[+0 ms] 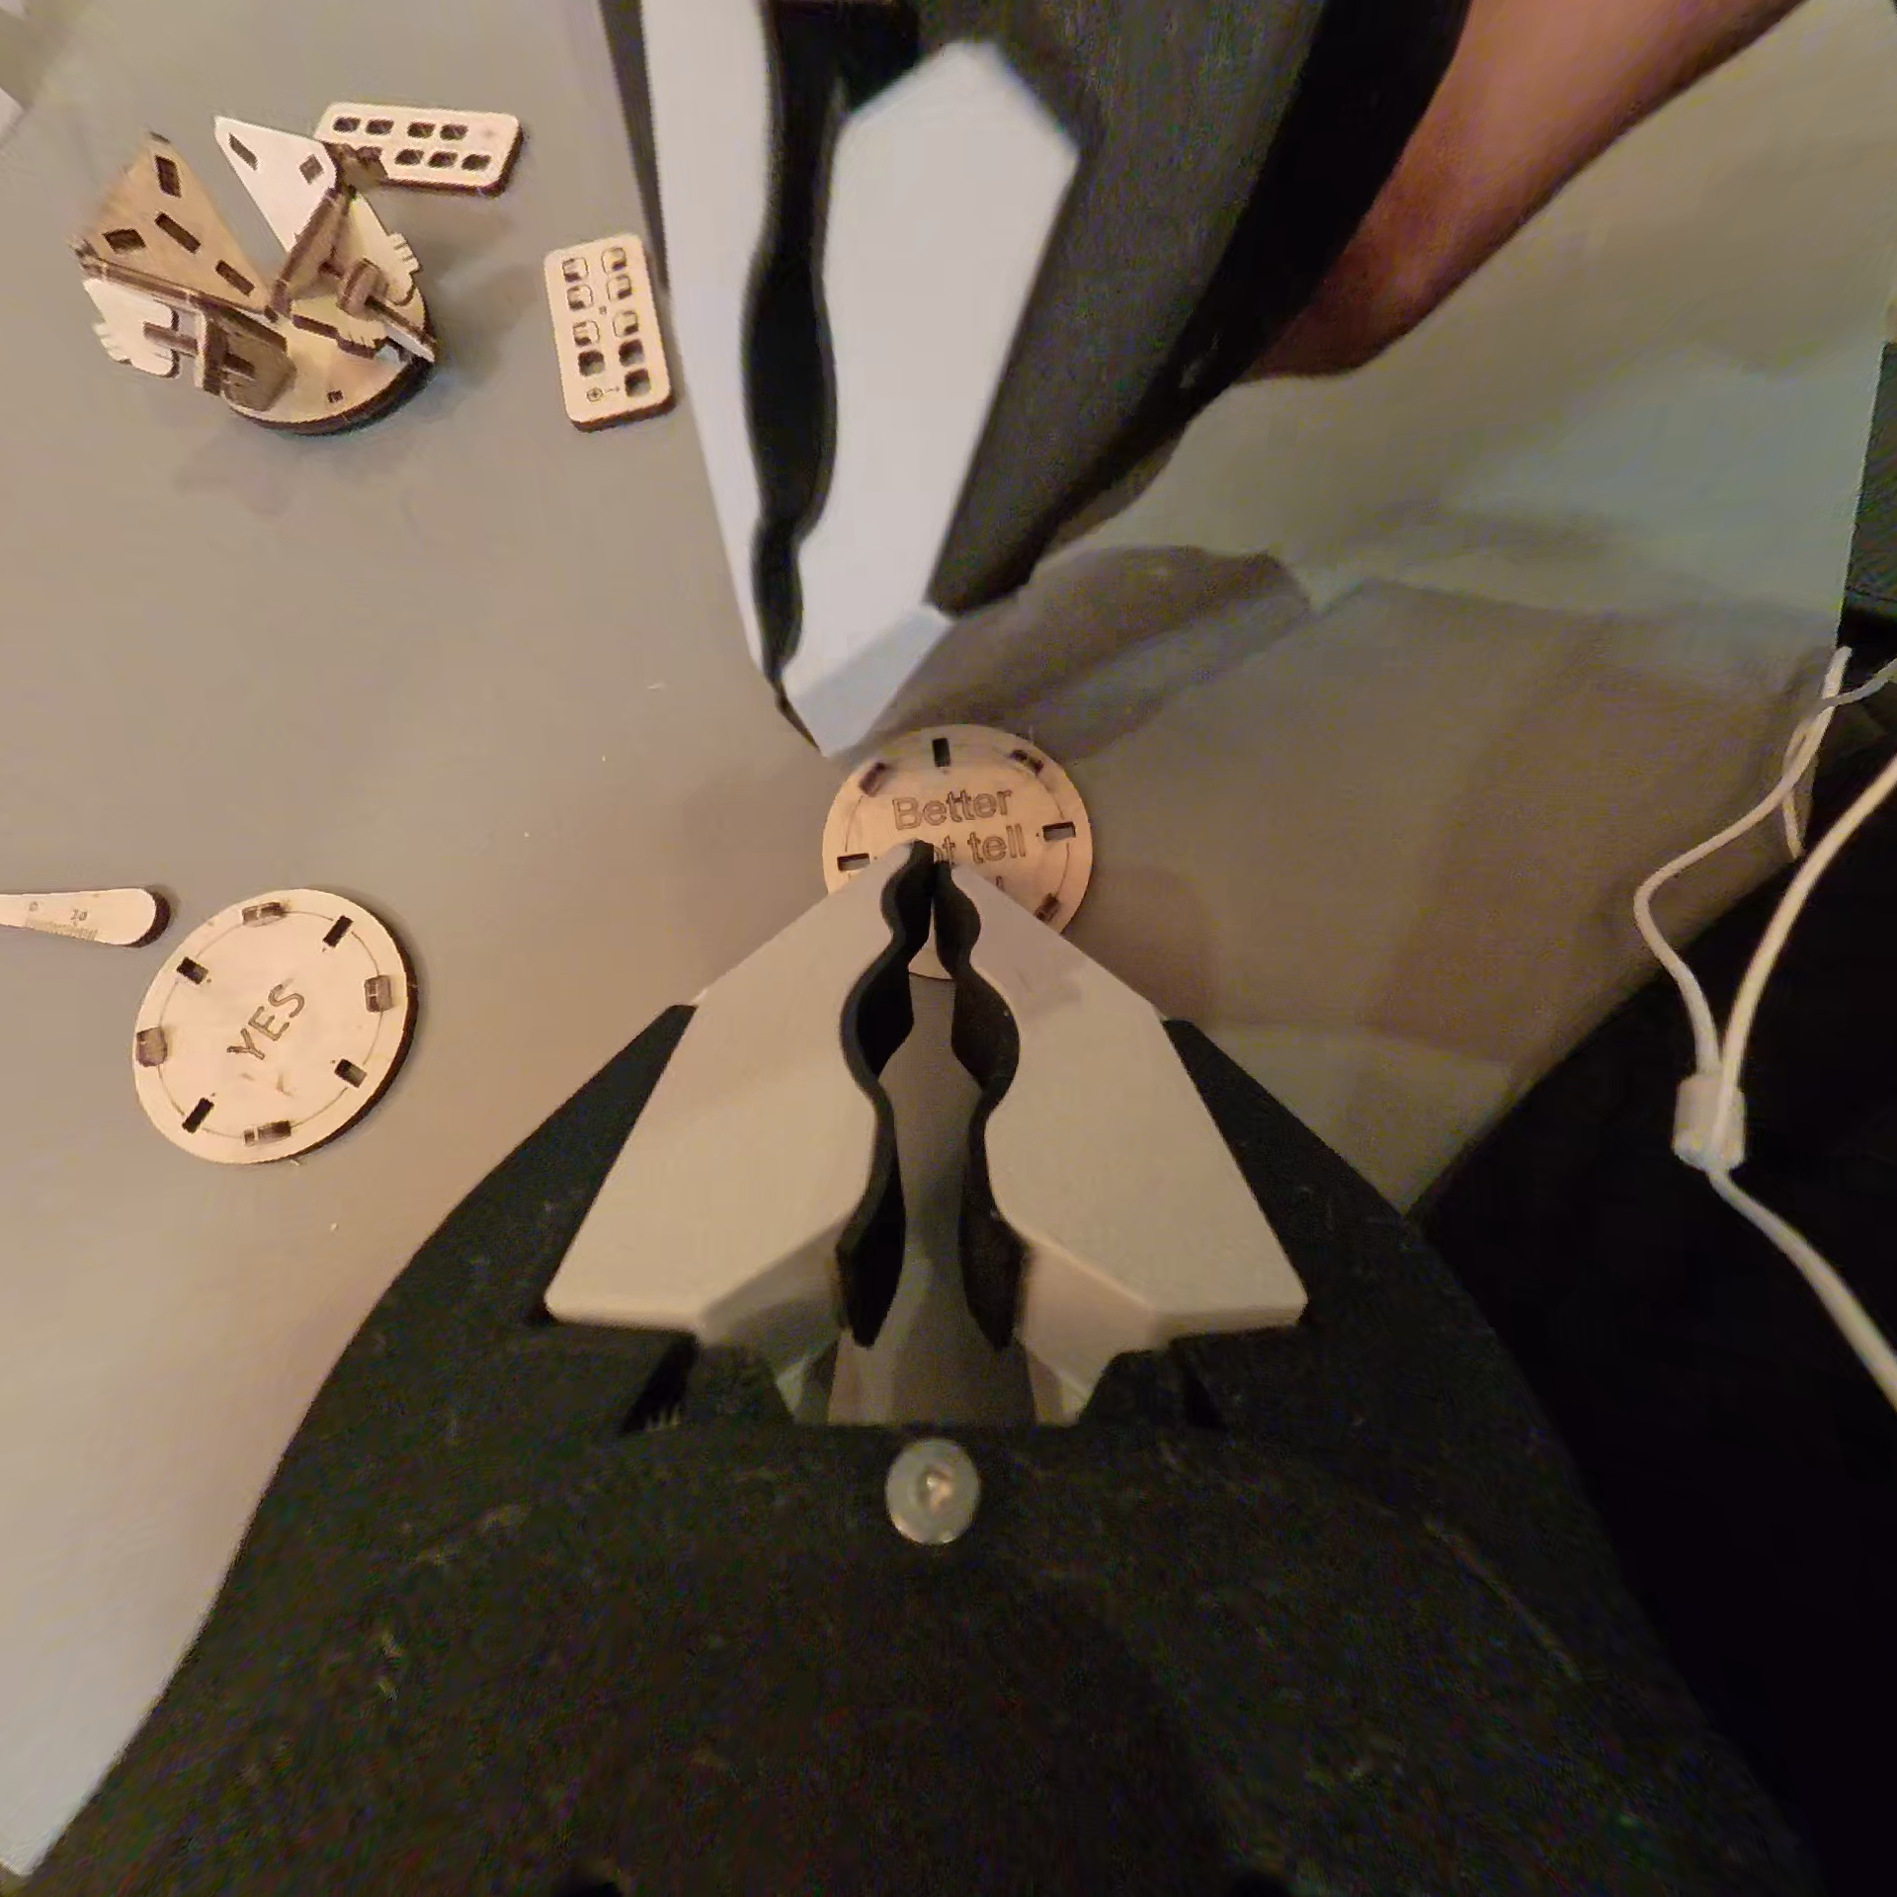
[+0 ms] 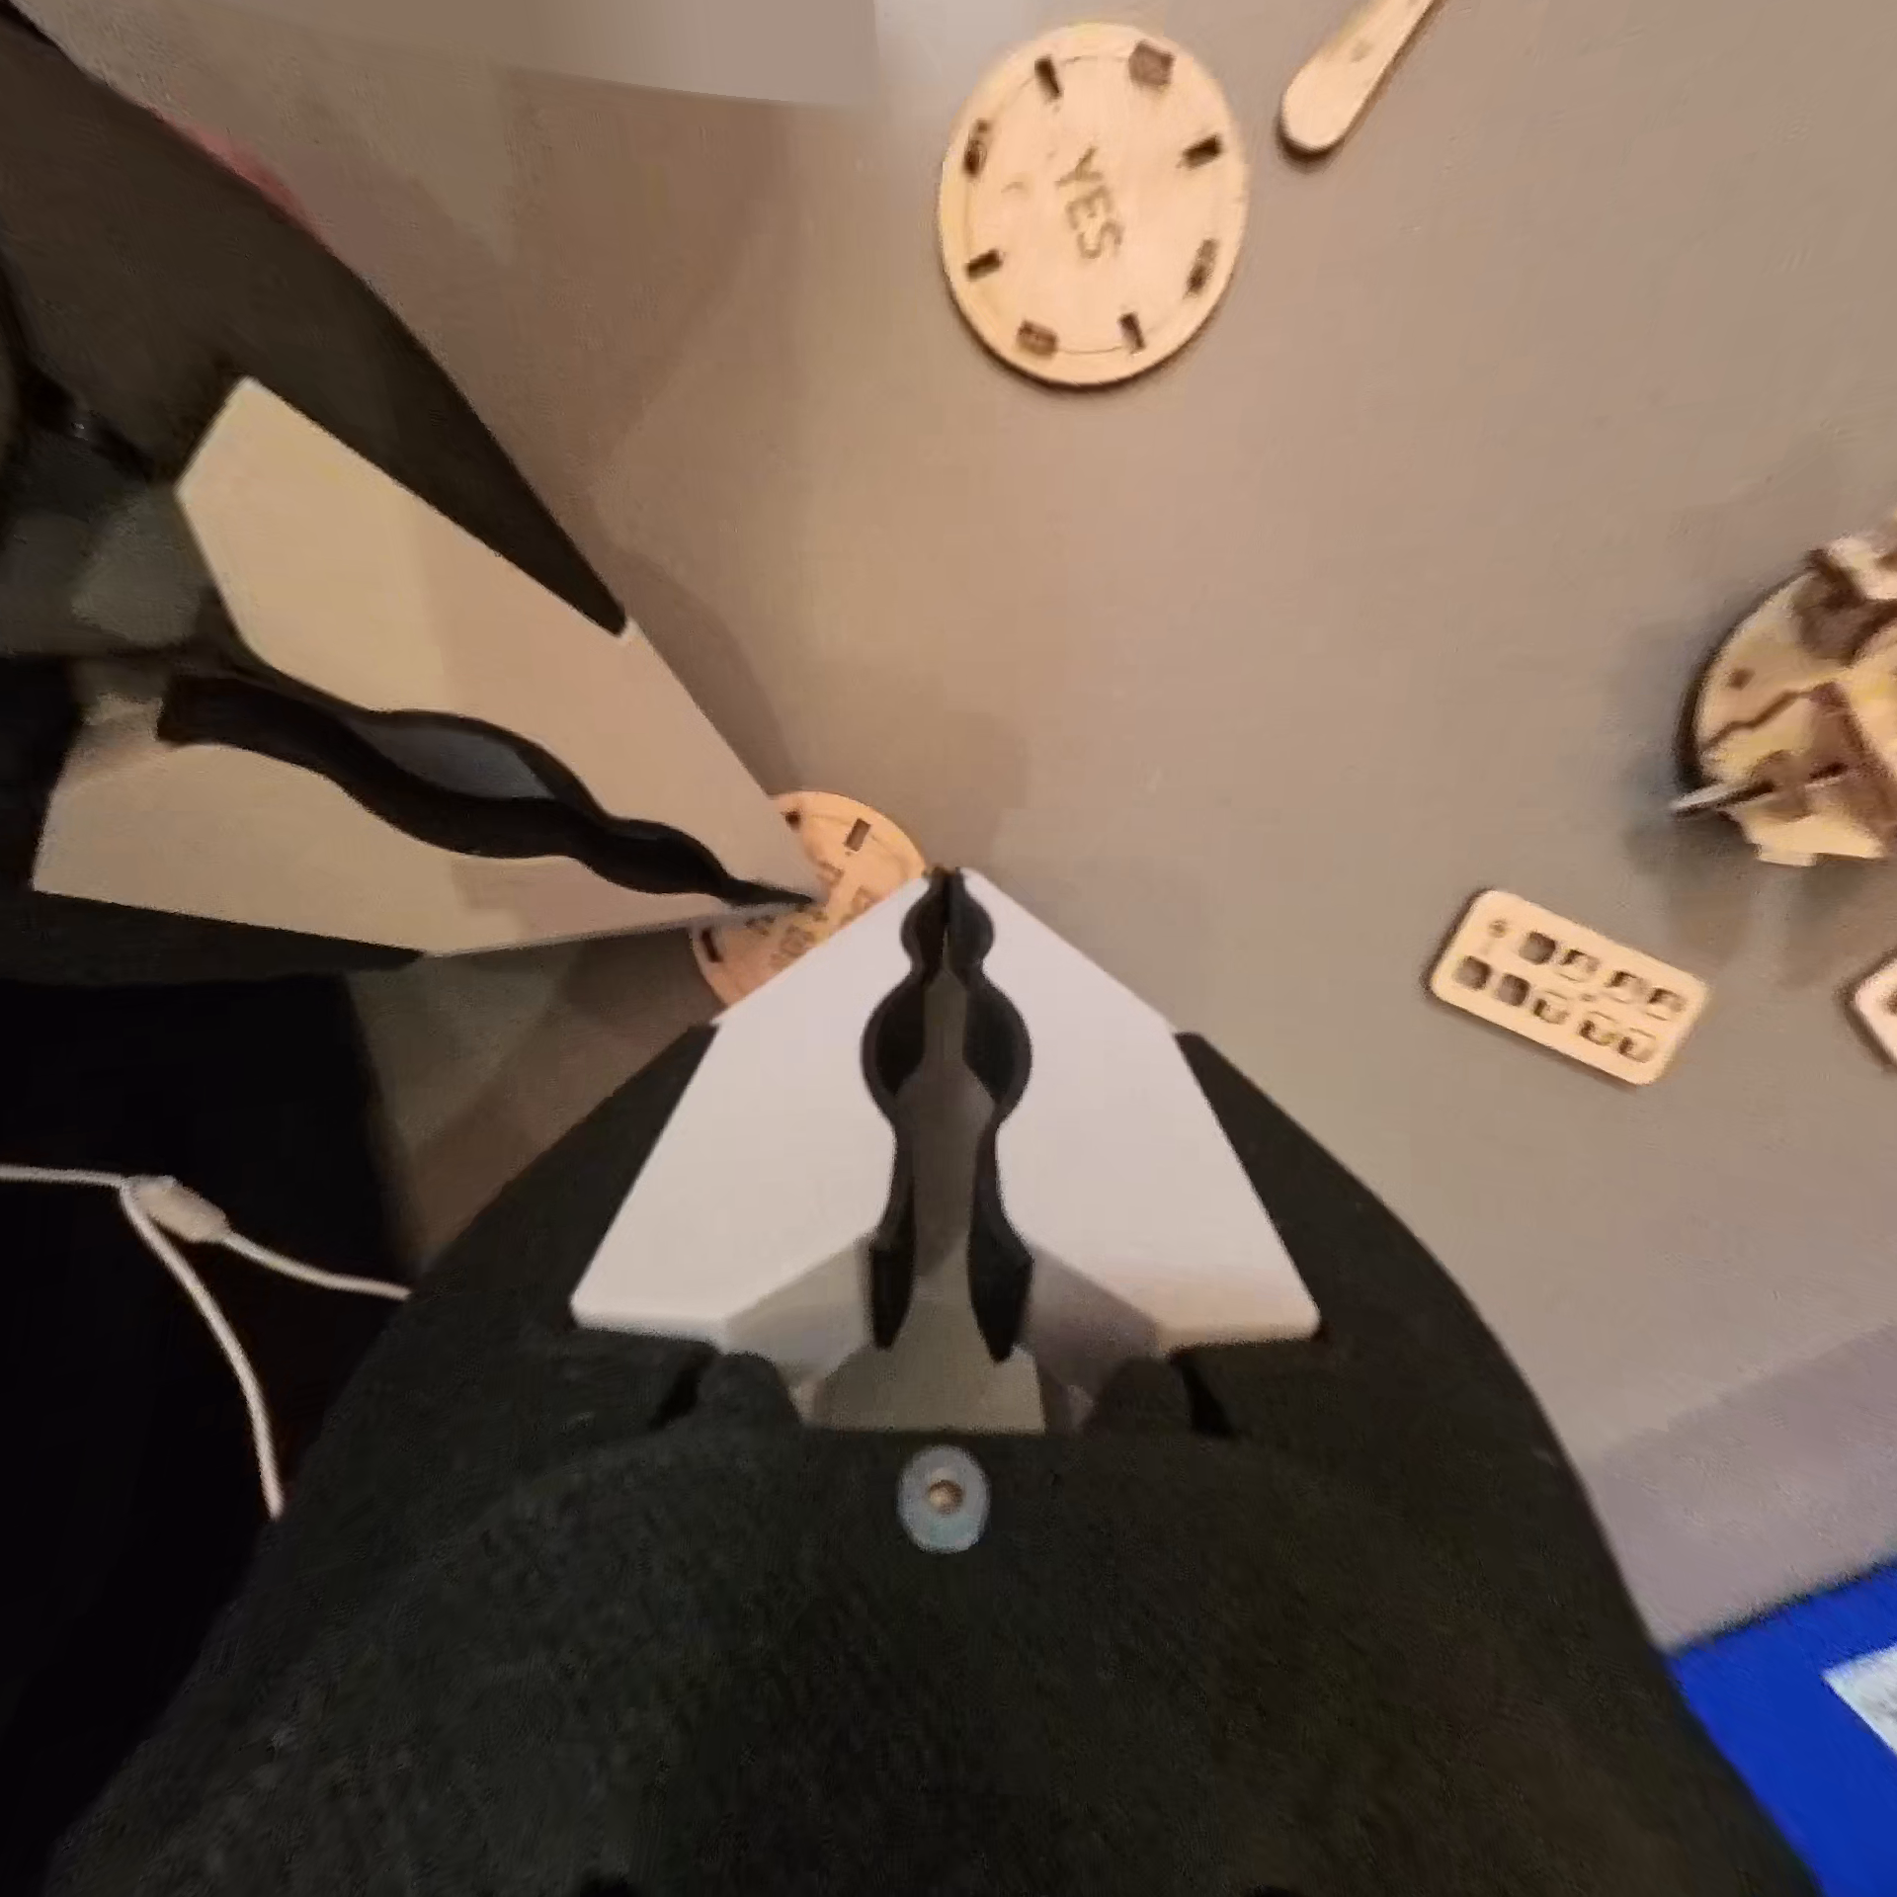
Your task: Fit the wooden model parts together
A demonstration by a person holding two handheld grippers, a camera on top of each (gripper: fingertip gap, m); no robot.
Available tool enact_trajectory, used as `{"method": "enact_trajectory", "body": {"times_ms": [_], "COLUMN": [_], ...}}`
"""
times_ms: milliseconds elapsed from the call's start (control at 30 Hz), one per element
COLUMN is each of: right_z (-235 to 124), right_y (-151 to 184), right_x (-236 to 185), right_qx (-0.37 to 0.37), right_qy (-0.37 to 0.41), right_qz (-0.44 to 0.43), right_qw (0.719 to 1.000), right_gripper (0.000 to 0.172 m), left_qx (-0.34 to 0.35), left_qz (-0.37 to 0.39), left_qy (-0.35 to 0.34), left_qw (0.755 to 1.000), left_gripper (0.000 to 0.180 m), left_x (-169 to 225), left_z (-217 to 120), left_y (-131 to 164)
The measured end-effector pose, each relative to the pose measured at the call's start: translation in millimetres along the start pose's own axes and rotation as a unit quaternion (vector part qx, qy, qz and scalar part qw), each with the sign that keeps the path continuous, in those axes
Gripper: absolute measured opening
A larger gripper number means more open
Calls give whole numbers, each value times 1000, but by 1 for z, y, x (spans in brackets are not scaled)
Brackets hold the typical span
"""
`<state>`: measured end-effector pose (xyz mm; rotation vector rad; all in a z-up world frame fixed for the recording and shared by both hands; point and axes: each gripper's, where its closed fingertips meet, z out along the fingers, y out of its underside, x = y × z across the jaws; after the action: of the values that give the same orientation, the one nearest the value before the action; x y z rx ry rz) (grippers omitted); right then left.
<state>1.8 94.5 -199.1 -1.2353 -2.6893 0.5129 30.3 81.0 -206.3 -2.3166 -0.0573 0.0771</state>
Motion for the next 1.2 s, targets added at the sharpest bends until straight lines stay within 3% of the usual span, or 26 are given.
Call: {"method": "enact_trajectory", "body": {"times_ms": [100, 267, 433, 533, 733, 800, 833, 900, 967, 1100, 1200], "right_z": [-12, 4, -10, 4, -19, -37, -52, -83, -105, -94, -90], "right_y": [-11, 1, -11, 4, -31, -60, -79, -110, -120, -123, -127], "right_x": [0, -4, -2, -4, 9, 20, 25, 42, 57, 54, 45], "right_qx": [35, 0, 37, -11, 108, 231, 316, 485, 601, 628, 630], "right_qy": [0, -5, 0, -6, 29, 54, 58, 79, 126, 122, 107], "right_qz": [-1, -11, -16, -18, 2, 26, 51, 94, 107, 129, 127], "right_qw": [999, 1000, 999, 1000, 994, 971, 946, 866, 782, 758, 758], "right_gripper": [0, 0, 0, 0, 0, 0, 0, 0, 0, 0, 0], "left_qx": [0, 0, 0, 0, 0, 0, 0, 0, 0, 0, 0], "left_qz": [0, 1, -1, -1, -2, 0, 1, 4, 7, 15, 19], "left_qy": [0, -1, 1, 1, 1, 0, -1, -4, -7, -15, -19], "left_qw": [1000, 1000, 1000, 1000, 1000, 1000, 1000, 1000, 1000, 1000, 1000], "left_gripper": [0, 0, 0, 0, 0, 0, 0, 0, 0, 0, 0], "left_x": [0, 0, 0, 0, 0, 0, 0, 0, 0, 0, 0], "left_z": [0, 0, 0, 0, 0, 0, 0, 0, 0, 0, 0], "left_y": [0, 0, 0, 0, 0, 0, 0, 0, 0, 0, 0]}}
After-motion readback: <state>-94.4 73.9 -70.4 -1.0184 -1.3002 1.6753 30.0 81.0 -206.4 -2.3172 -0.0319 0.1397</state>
